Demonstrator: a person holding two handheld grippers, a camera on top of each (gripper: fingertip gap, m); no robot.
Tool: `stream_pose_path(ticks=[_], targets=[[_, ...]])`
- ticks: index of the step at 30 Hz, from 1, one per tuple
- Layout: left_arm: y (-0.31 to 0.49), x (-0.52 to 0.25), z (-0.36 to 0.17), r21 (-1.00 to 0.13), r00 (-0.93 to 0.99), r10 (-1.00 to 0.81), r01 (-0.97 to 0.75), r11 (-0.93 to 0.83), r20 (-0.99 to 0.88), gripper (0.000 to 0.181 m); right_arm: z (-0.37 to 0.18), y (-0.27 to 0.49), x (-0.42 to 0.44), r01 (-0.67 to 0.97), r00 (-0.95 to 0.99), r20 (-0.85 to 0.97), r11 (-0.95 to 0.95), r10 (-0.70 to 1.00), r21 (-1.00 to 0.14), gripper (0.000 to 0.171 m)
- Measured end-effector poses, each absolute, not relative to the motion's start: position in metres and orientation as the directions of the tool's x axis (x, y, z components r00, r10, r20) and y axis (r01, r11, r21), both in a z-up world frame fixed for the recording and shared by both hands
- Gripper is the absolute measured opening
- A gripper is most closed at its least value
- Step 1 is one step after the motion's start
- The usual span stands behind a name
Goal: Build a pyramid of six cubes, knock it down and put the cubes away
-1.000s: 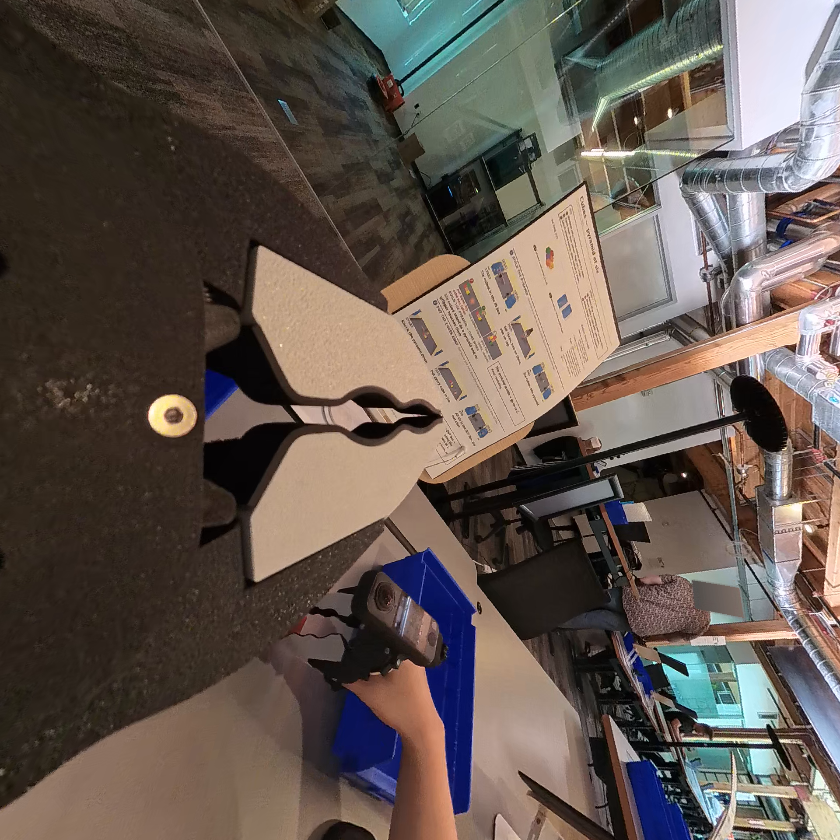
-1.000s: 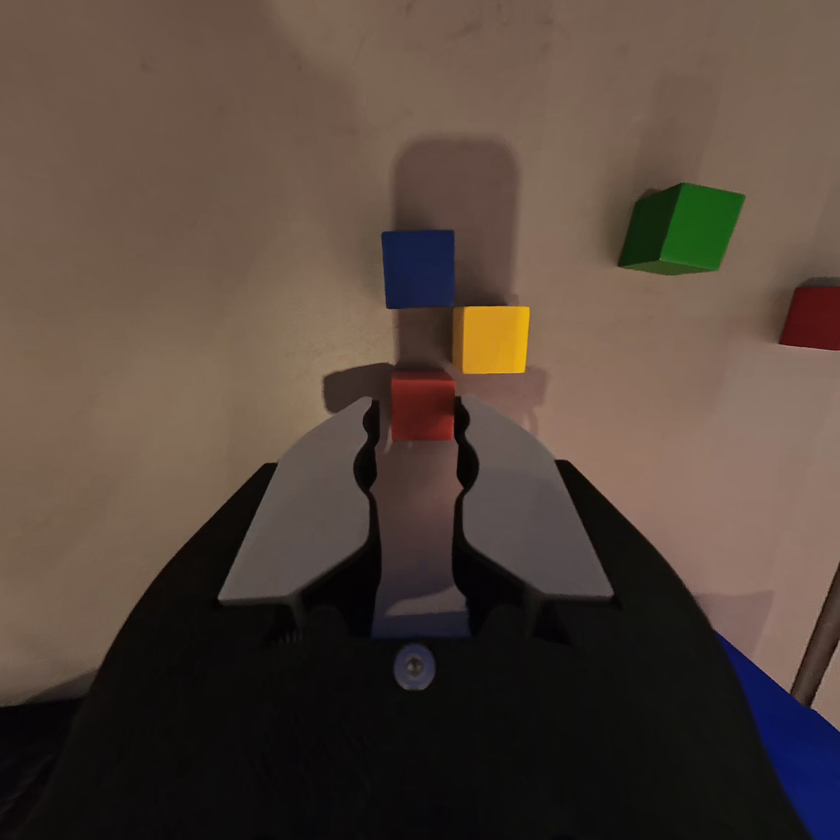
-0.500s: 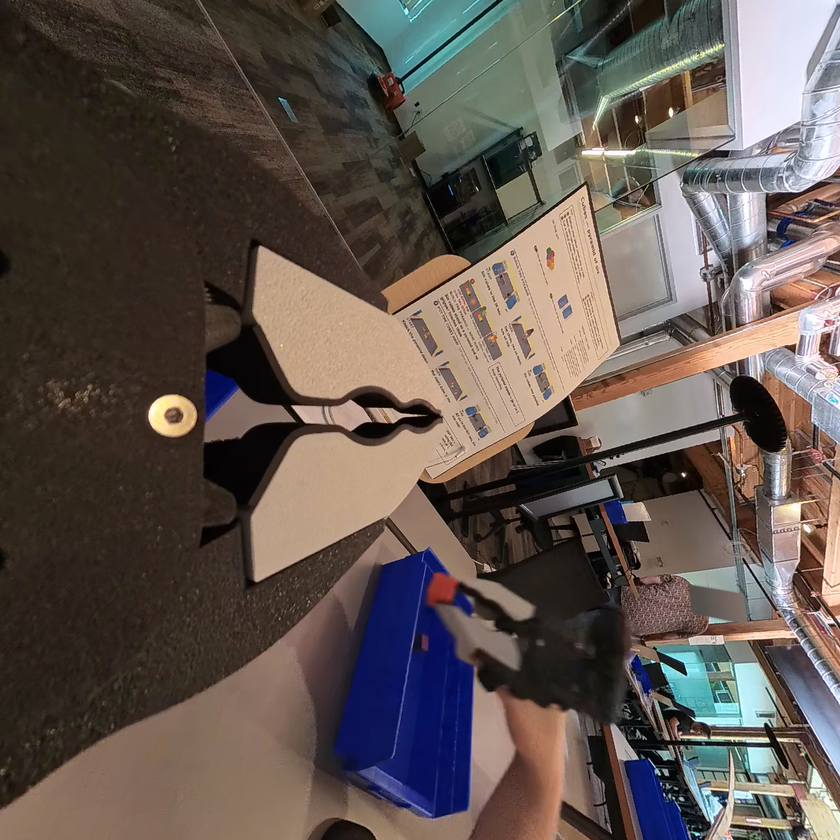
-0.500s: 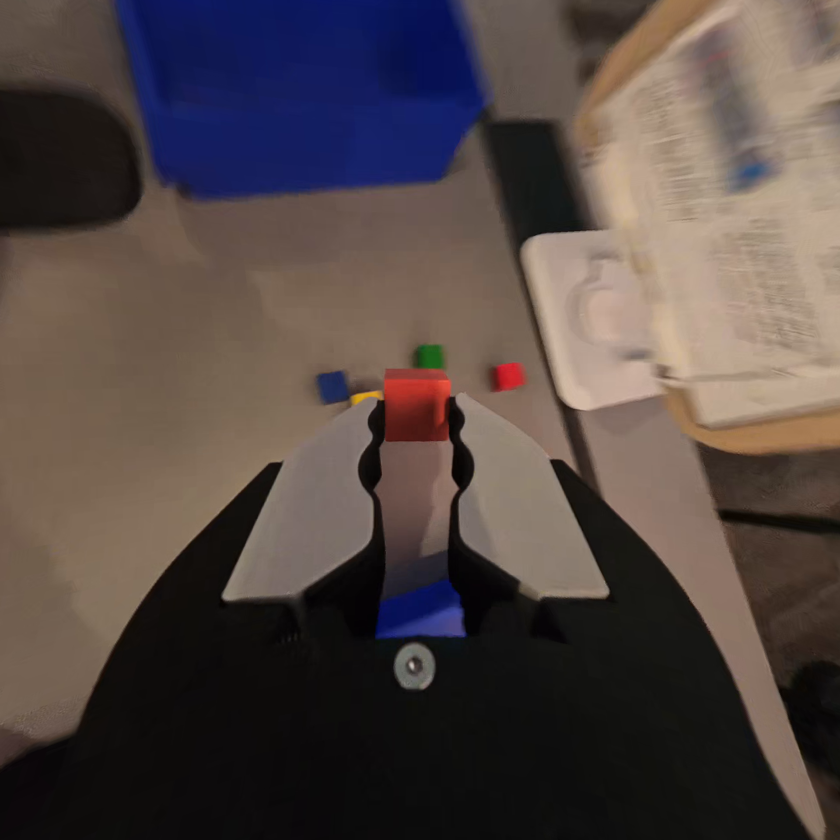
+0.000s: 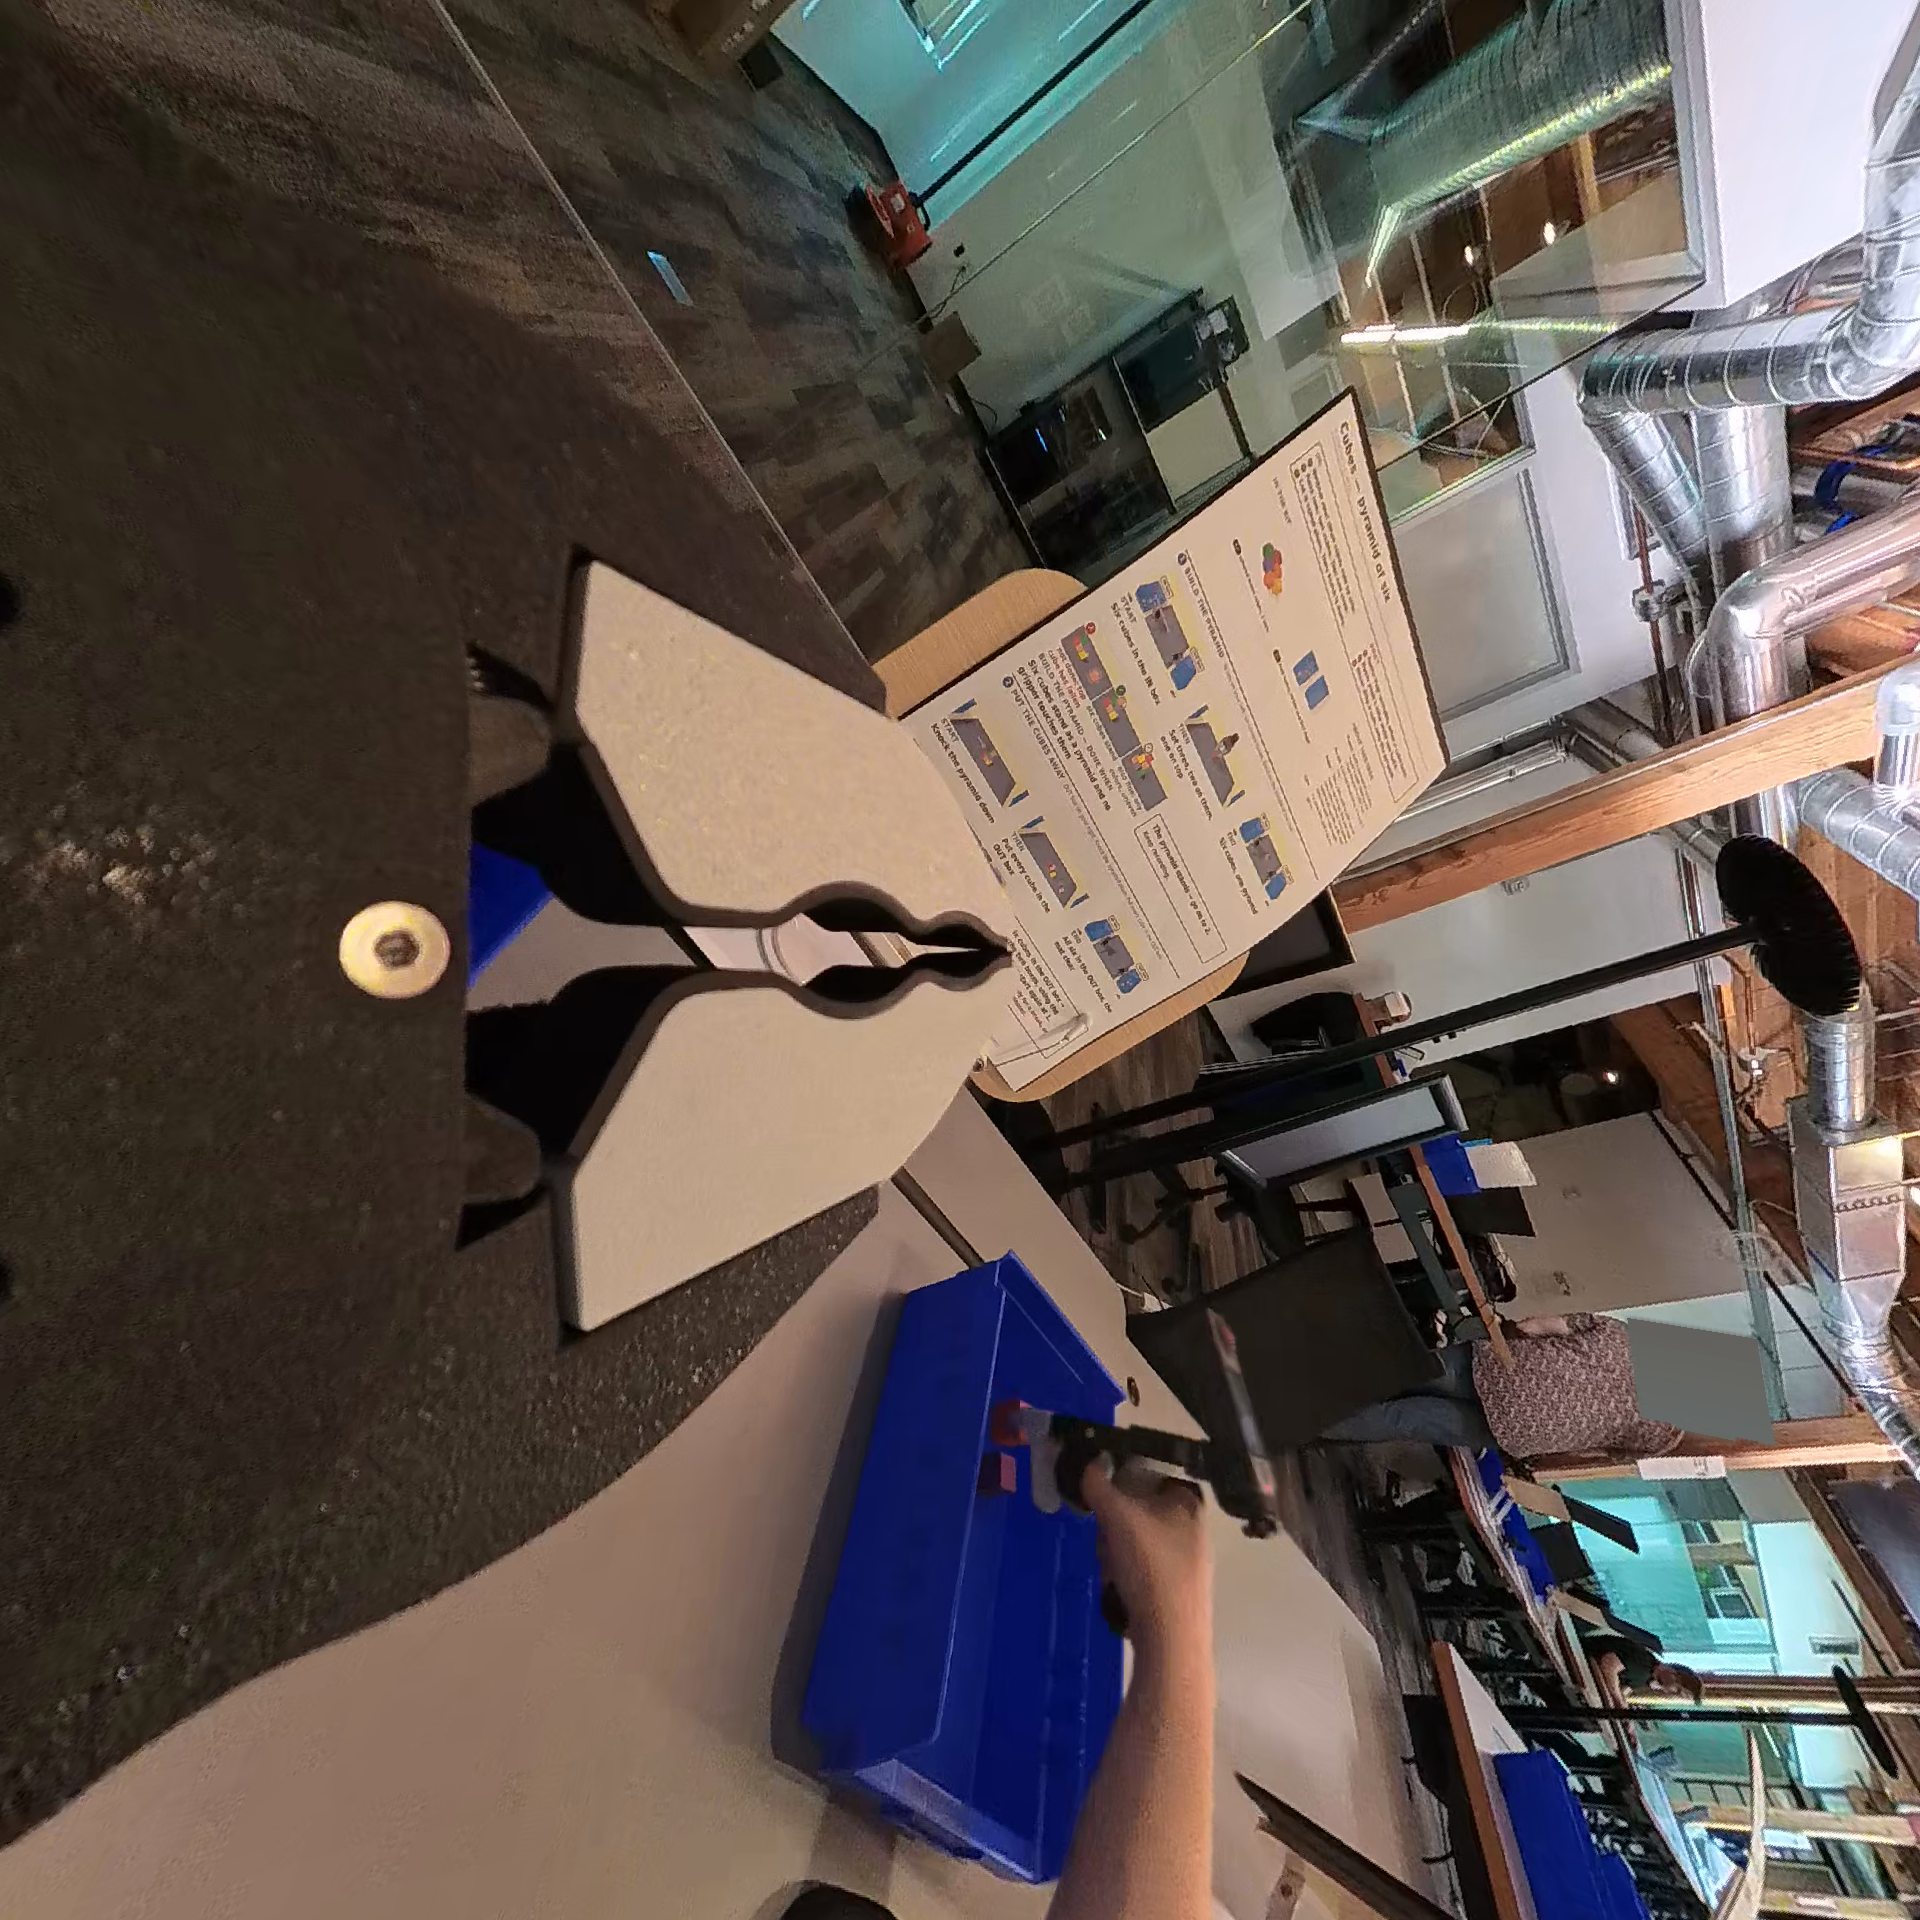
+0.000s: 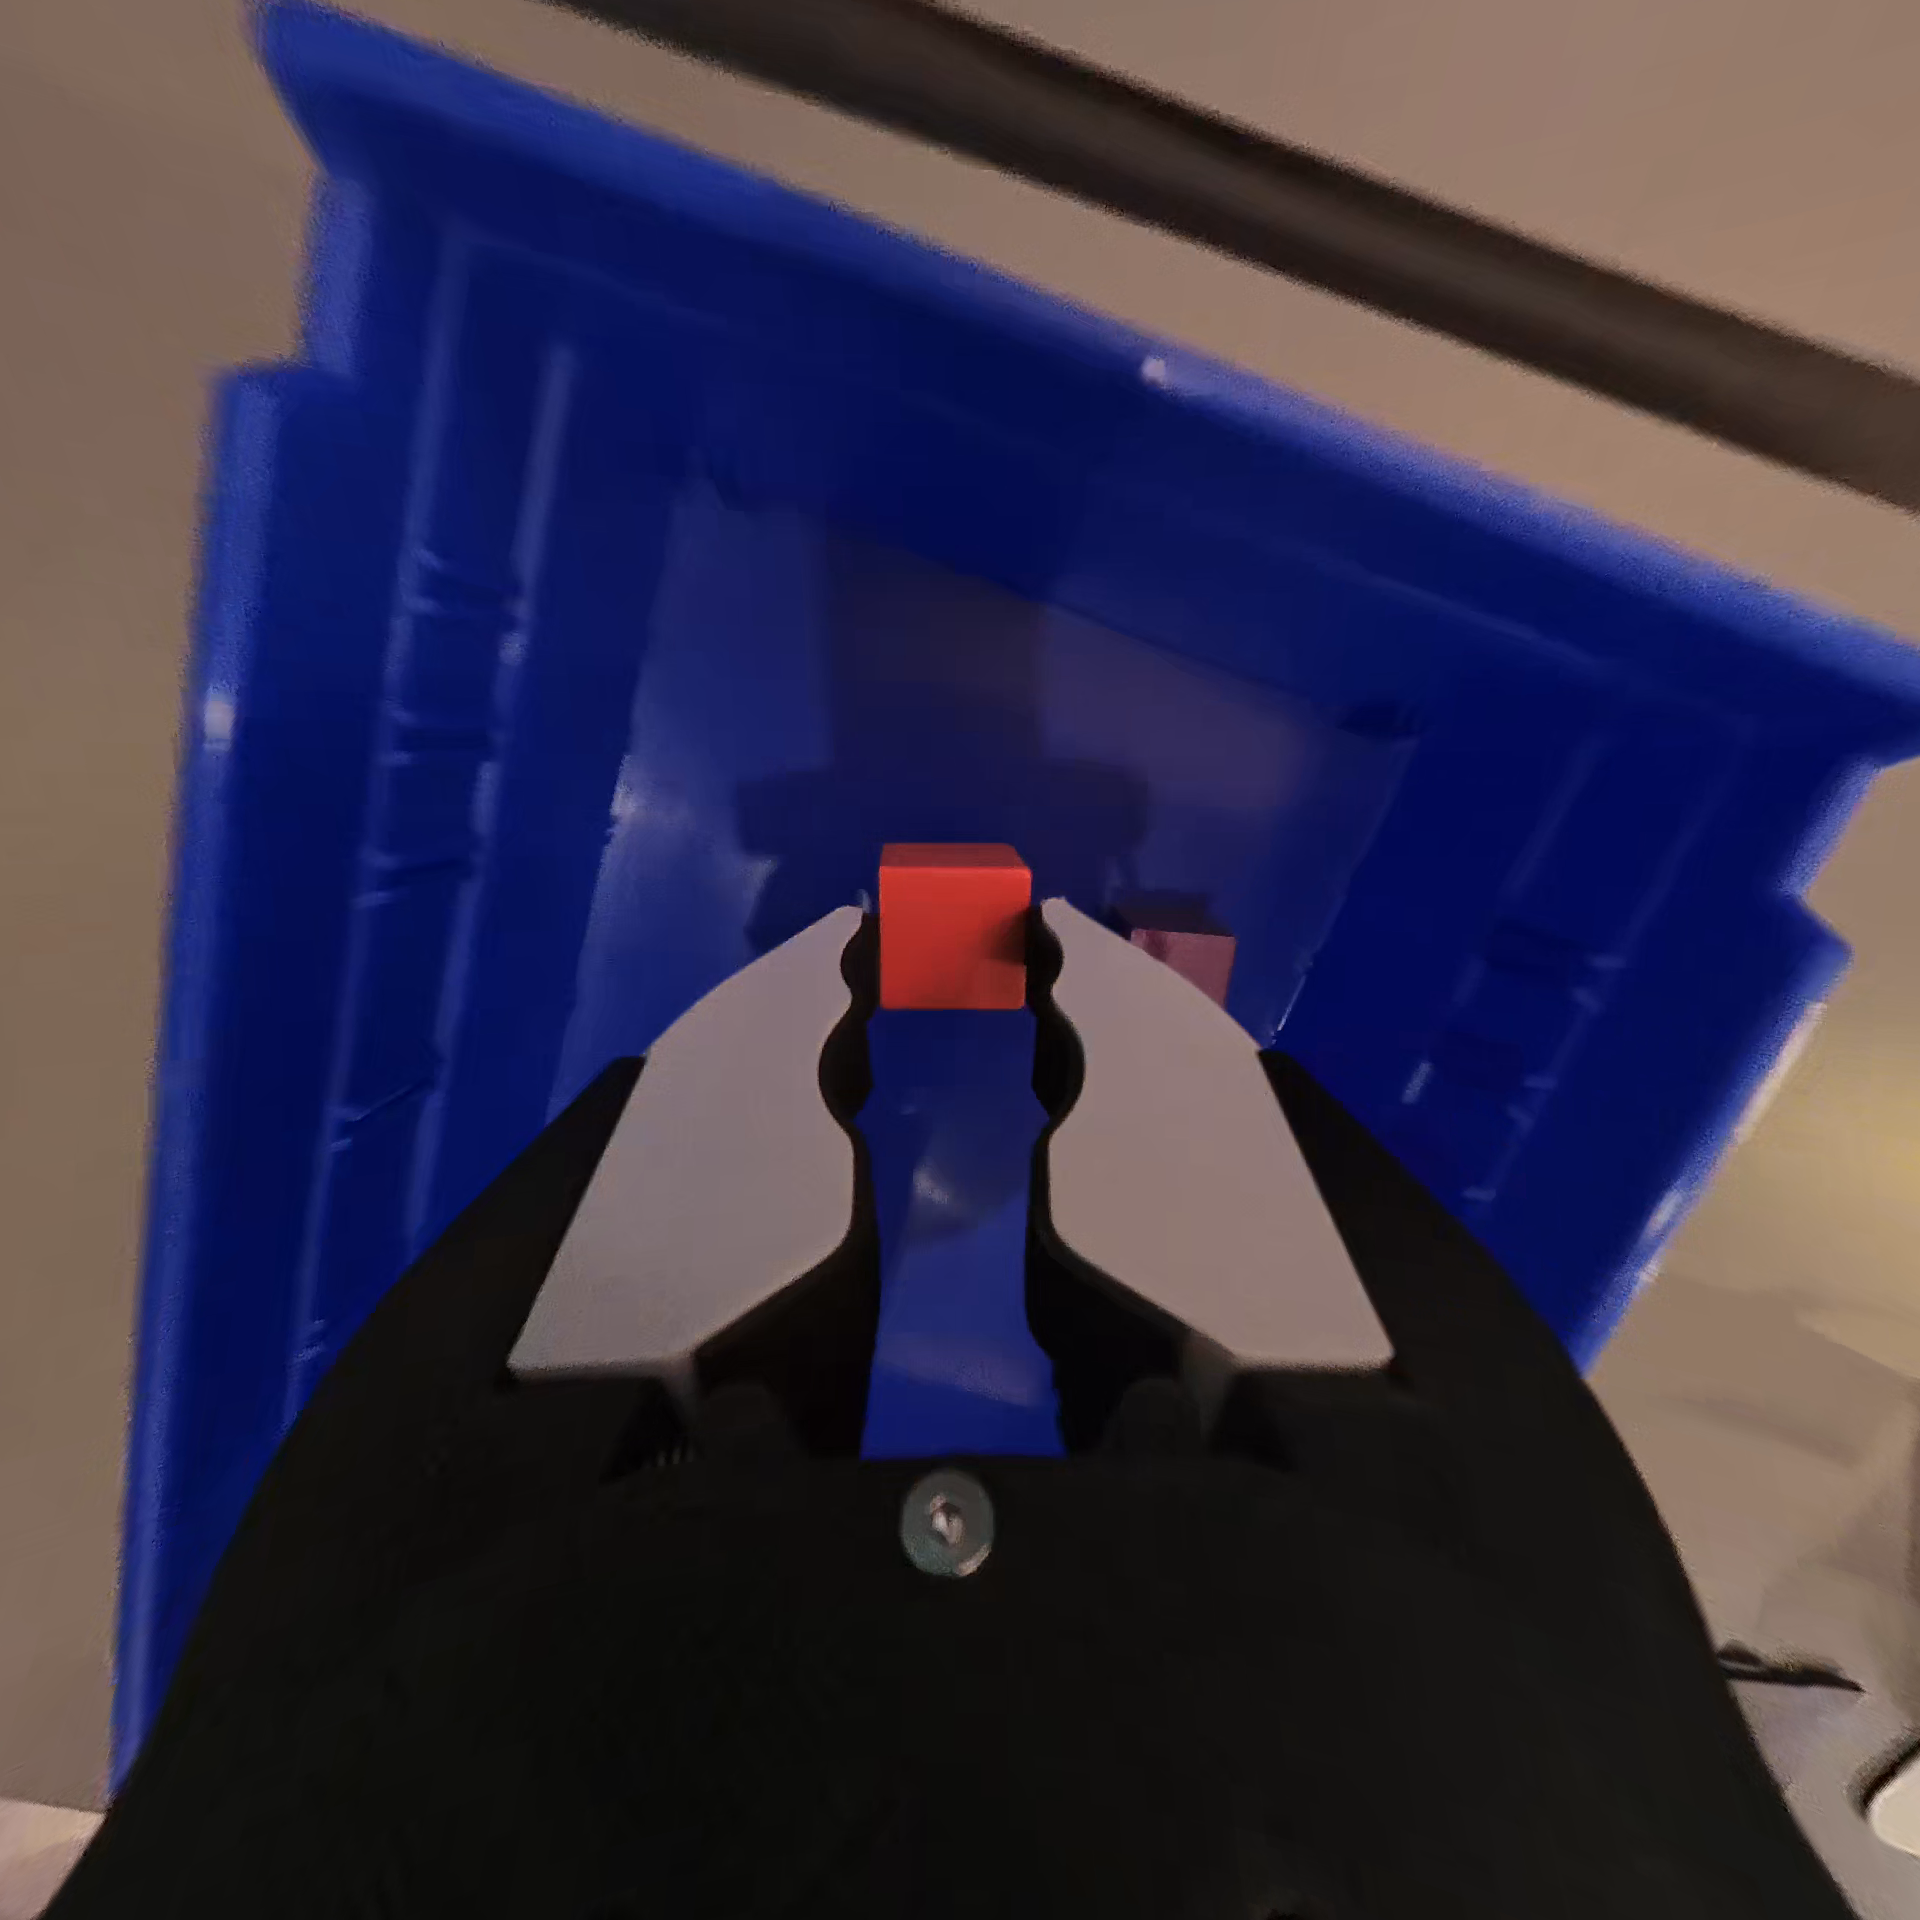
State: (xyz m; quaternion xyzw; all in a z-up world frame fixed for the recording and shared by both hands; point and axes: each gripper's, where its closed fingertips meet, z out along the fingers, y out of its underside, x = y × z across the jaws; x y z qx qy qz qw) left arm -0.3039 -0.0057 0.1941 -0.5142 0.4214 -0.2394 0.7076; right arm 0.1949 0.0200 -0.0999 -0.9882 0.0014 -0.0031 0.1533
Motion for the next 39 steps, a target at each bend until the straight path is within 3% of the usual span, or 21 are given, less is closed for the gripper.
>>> stream_pose_path(ticks=[14,18,20,23,26,28,31,35,39], targets=[[-0.001,-0.297,0.188,-0.929,0.523,-0.772,-0.127,0.347,-0.360,0.000,-0.146,0.011,0.203,-0.014,1.000,0.009,-0.969,-0.017,-0.247,0.029],[0.002,-0.297,0.187,-0.928,0.534,-0.763,-0.138,0.347,-0.365,0.000,-0.145,0.009,0.203,0.021,0.999,0.032,-0.971,0.014,-0.238,0.037],[0.005,-0.299,0.187,-0.930,0.549,-0.755,-0.135,0.342,-0.357,0.000,-0.127,0.013,0.198,0.052,0.998,0.049,-0.959,0.040,-0.280,0.038],[0.006,-0.299,0.187,-0.934,0.542,-0.765,-0.128,0.333,-0.348,0.000,-0.060,0.026,0.187,0.125,0.986,0.156,-0.892,0.063,-0.435,0.038],[0.008,-0.298,0.185,-0.933,0.546,-0.760,-0.141,0.331,-0.352,0.000,0.018,0.045,0.129,0.368,0.927,0.299,-0.708,0.228,-0.603,0.038],[0.009,-0.296,0.183,-0.932,0.543,-0.760,-0.155,0.327,-0.357,0.000,0.031,0.046,0.057,0.584,0.803,0.333,-0.542,0.493,-0.605,0.041],[0.010,-0.294,0.179,-0.929,0.541,-0.757,-0.177,0.325,-0.367,0.000,-0.010,0.025,-0.035,0.800,0.493,0.271,-0.309,0.826,-0.514,0.040],[0.008,-0.291,0.176,-0.925,0.530,-0.758,-0.196,0.327,-0.380,0.000,-0.087,0.015,-0.070,0.906,0.323,0.197,-0.243,0.925,-0.347,0.040],[0.008,-0.293,0.178,-0.923,0.538,-0.750,-0.195,0.333,-0.384,0.000,-0.122,0.017,-0.083,0.908,0.323,0.116,-0.273,0.939,-0.319,0.041]])
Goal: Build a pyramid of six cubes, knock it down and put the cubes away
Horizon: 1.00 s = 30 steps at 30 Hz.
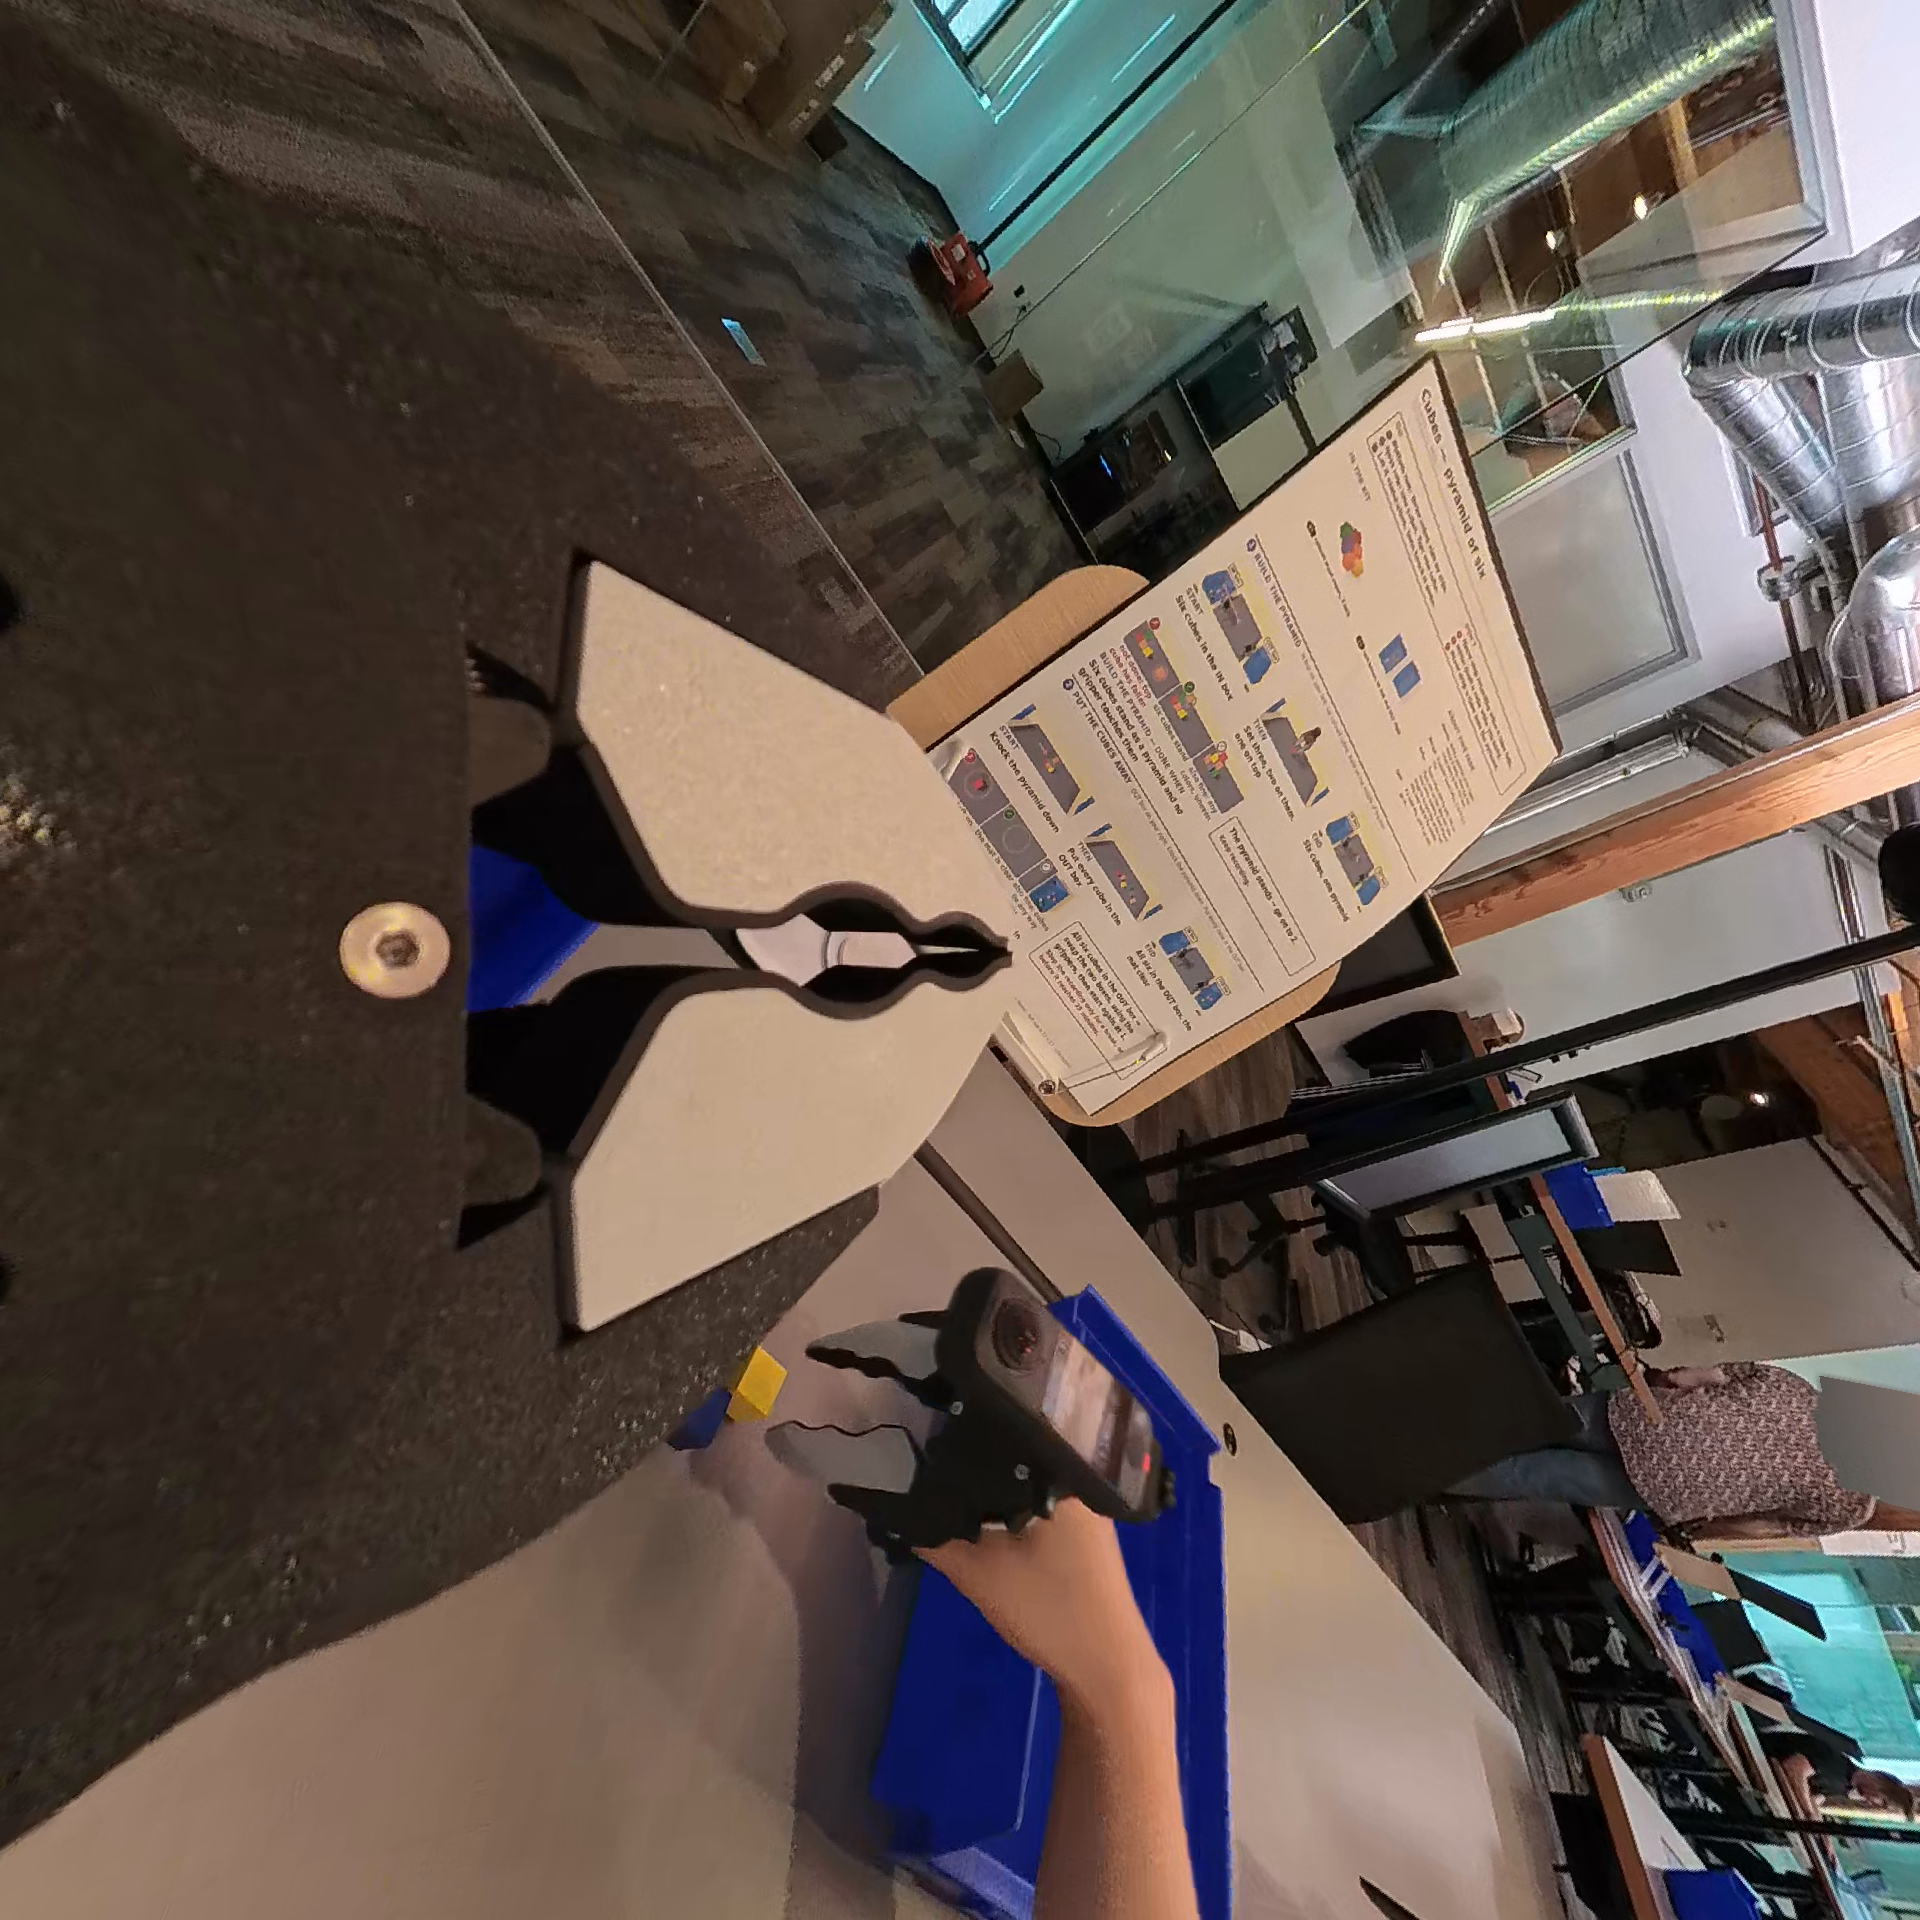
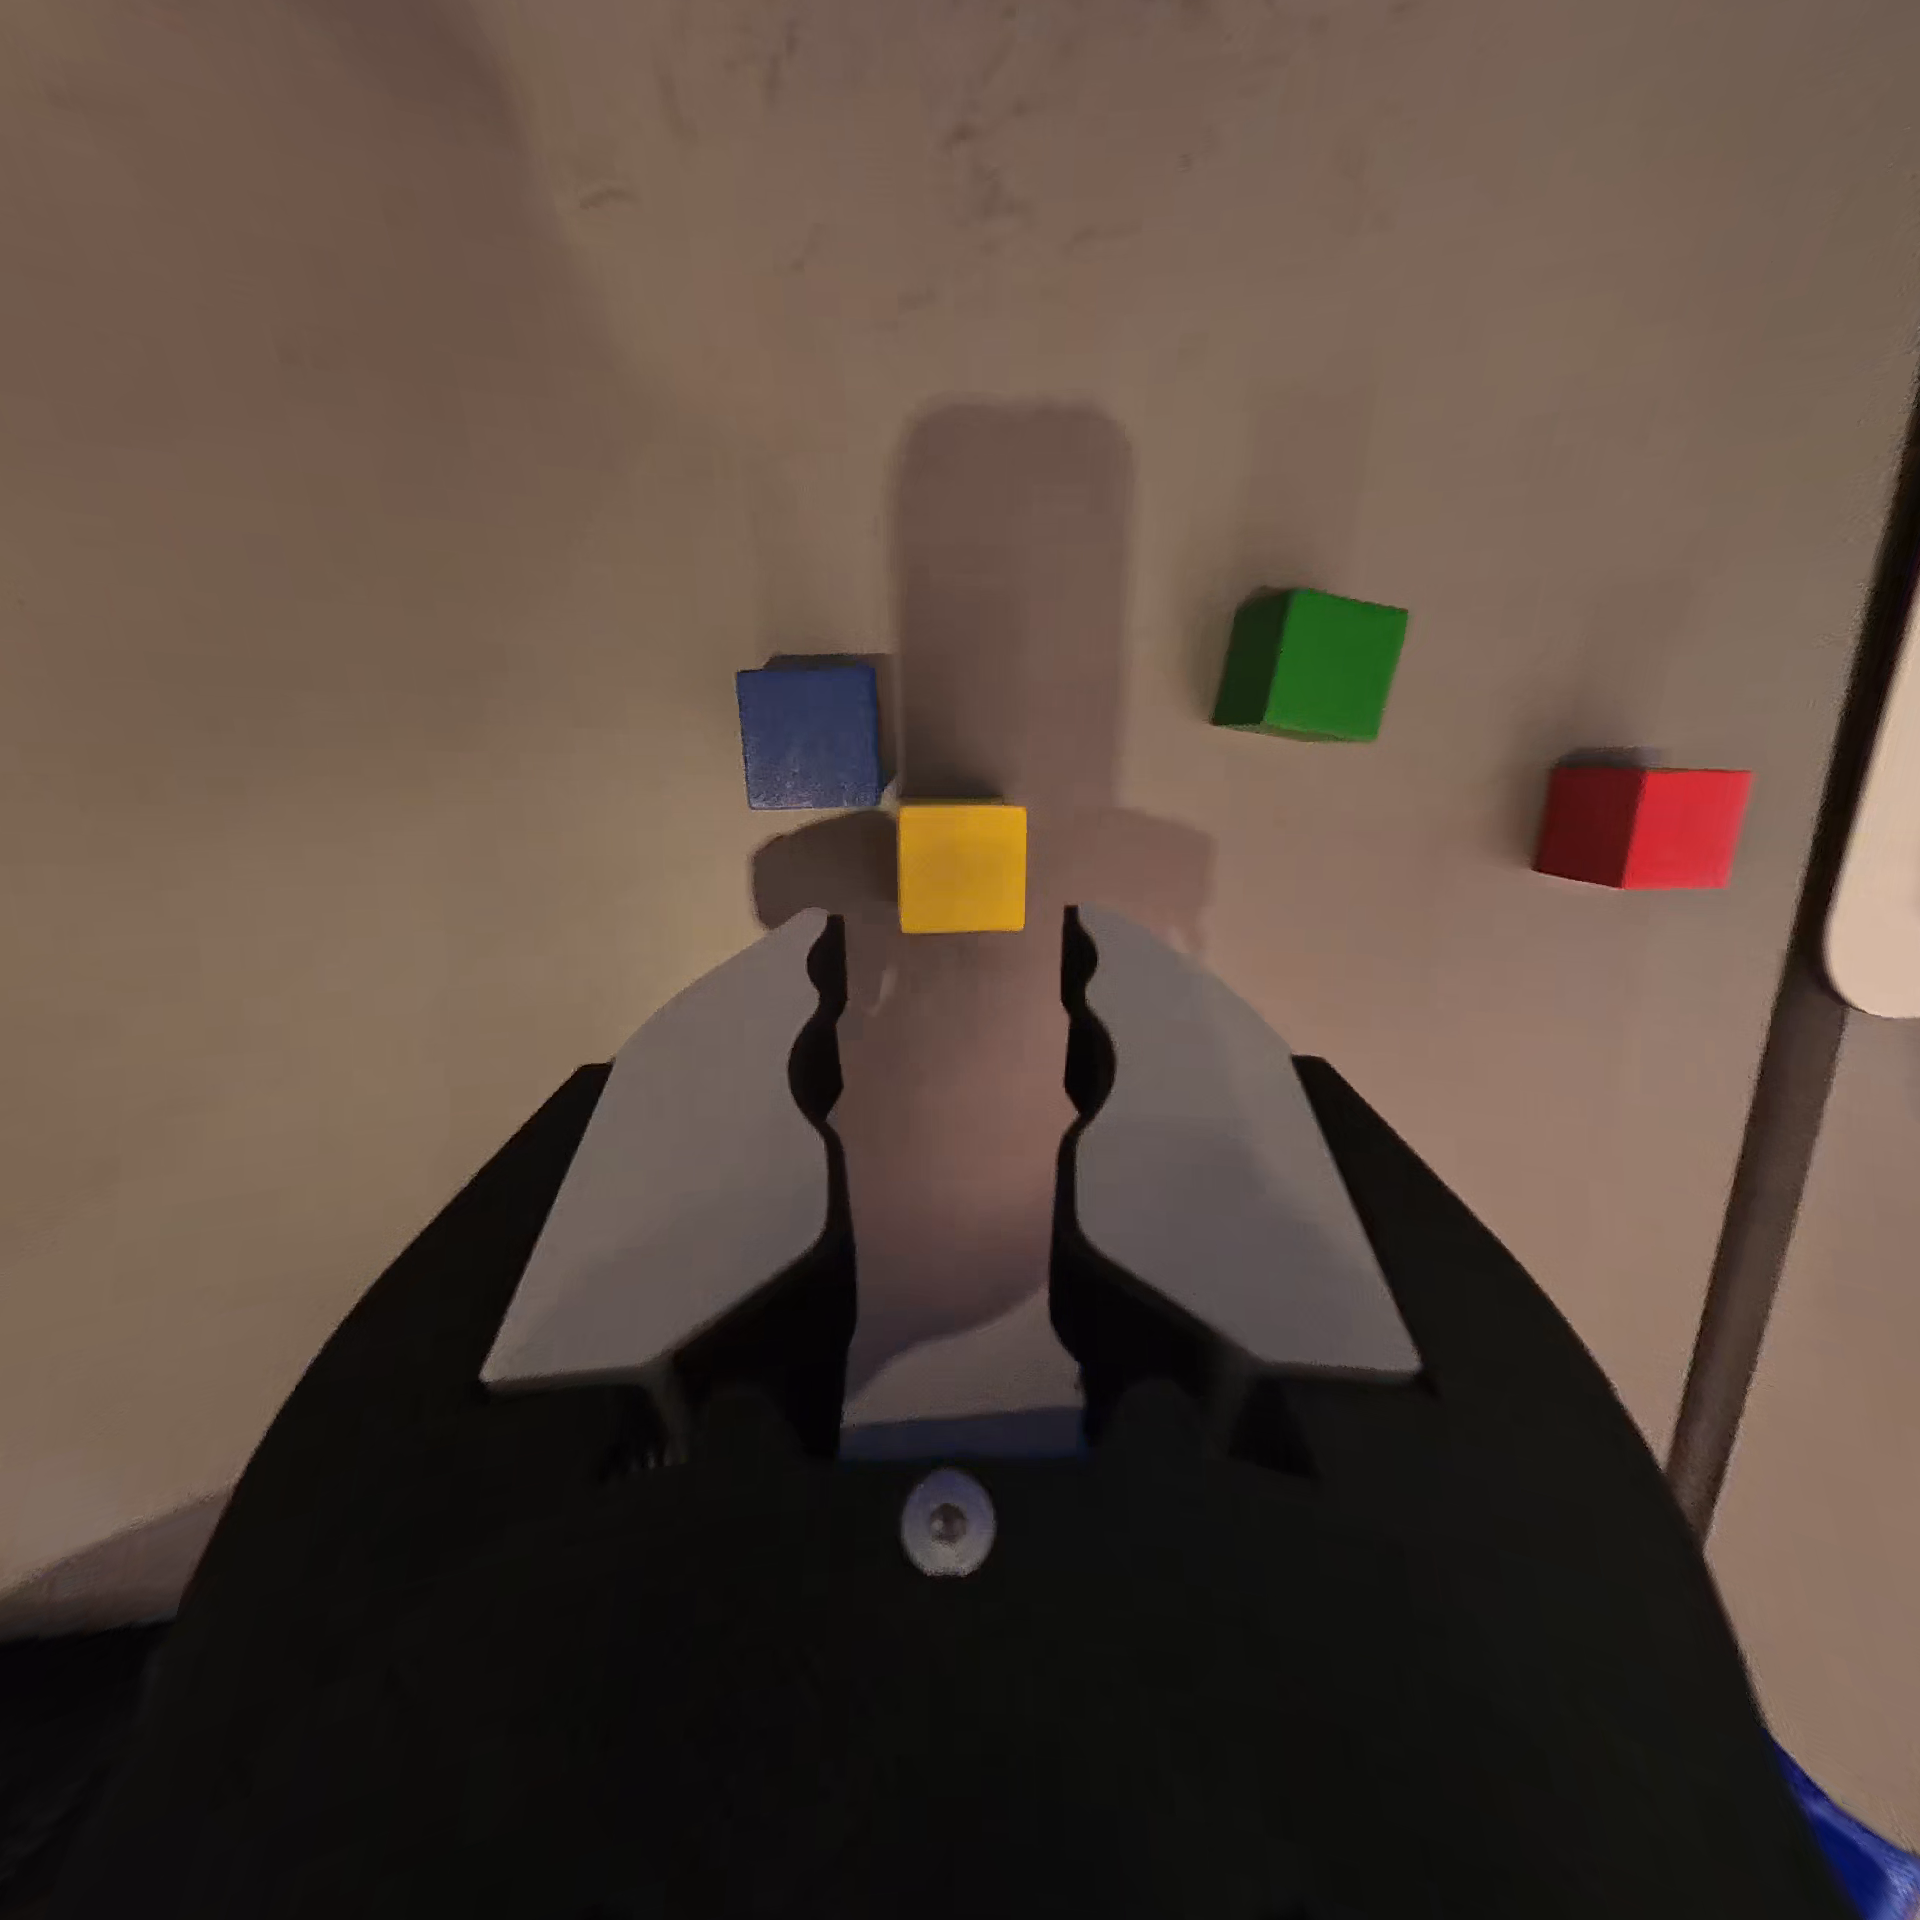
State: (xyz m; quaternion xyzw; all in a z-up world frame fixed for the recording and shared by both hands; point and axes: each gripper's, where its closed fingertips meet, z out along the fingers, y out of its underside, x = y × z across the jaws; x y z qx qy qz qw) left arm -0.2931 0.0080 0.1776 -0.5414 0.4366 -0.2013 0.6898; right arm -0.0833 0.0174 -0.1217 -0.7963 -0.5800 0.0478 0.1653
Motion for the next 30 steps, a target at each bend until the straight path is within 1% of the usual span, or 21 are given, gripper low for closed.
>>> stream_pose_path(ticks=[4,7,9,13,15,16,18,20,21,23,24,26,28,30], targets=[[0.009,-0.296,0.178,-0.927,0.540,-0.755,-0.183,0.327,-0.373,0.000,-0.140,0.022,-0.084,0.930,0.300,0.120,-0.262,0.946,-0.257,0.041],[0.009,-0.298,0.179,-0.927,0.543,-0.753,-0.182,0.328,-0.372,0.000,-0.149,0.024,-0.086,0.930,0.301,0.103,-0.268,0.948,-0.249,0.036],[0.008,-0.299,0.180,-0.927,0.542,-0.753,-0.178,0.331,-0.373,0.000,-0.153,0.023,-0.086,0.933,0.299,0.089,-0.271,0.950,-0.238,0.029],[0.008,-0.302,0.182,-0.927,0.546,-0.752,-0.171,0.333,-0.371,0.000,-0.149,0.023,-0.082,0.928,0.314,0.094,-0.284,0.945,-0.239,0.030],[0.008,-0.303,0.182,-0.928,0.546,-0.753,-0.166,0.333,-0.368,0.000,-0.122,0.027,-0.085,0.905,0.343,0.138,-0.288,0.929,-0.314,0.030],[0.008,-0.304,0.183,-0.928,0.548,-0.752,-0.164,0.333,-0.367,0.000,-0.099,0.030,-0.086,0.884,0.366,0.170,-0.285,0.915,-0.371,0.030],[0.008,-0.305,0.183,-0.930,0.549,-0.753,-0.160,0.332,-0.363,0.000,-0.036,0.035,-0.082,0.821,0.438,0.263,-0.263,0.860,-0.508,0.029],[0.008,-0.305,0.183,-0.930,0.550,-0.753,-0.158,0.331,-0.361,0.000,0.036,0.037,-0.062,0.714,0.559,0.323,-0.244,0.764,-0.657,0.029],[0.008,-0.306,0.184,-0.930,0.550,-0.753,-0.158,0.332,-0.362,0.000,0.065,0.037,-0.043,0.659,0.631,0.334,-0.257,0.700,-0.707,0.029],[0.008,-0.306,0.184,-0.930,0.548,-0.754,-0.158,0.333,-0.363,0.000,0.097,0.042,0.015,0.581,0.768,0.365,-0.334,0.526,-0.742,0.029],[0.007,-0.306,0.184,-0.929,0.546,-0.755,-0.156,0.334,-0.363,0.000,0.099,0.044,0.047,0.540,0.822,0.363,-0.400,0.439,-0.740,0.029],[0.006,-0.306,0.185,-0.929,0.545,-0.755,-0.152,0.338,-0.364,0.000,0.077,0.046,0.105,0.411,0.911,0.299,-0.557,0.284,-0.722,0.029],[0.005,-0.306,0.186,-0.929,0.544,-0.756,-0.147,0.340,-0.364,0.000,0.032,0.042,0.139,0.302,0.953,0.209,-0.683,0.219,-0.665,0.029],[0.004,-0.307,0.187,-0.930,0.544,-0.757,-0.144,0.339,-0.361,0.000,-0.017,0.036,0.155,0.239,0.971,0.133,-0.774,0.199,-0.587,0.030]])
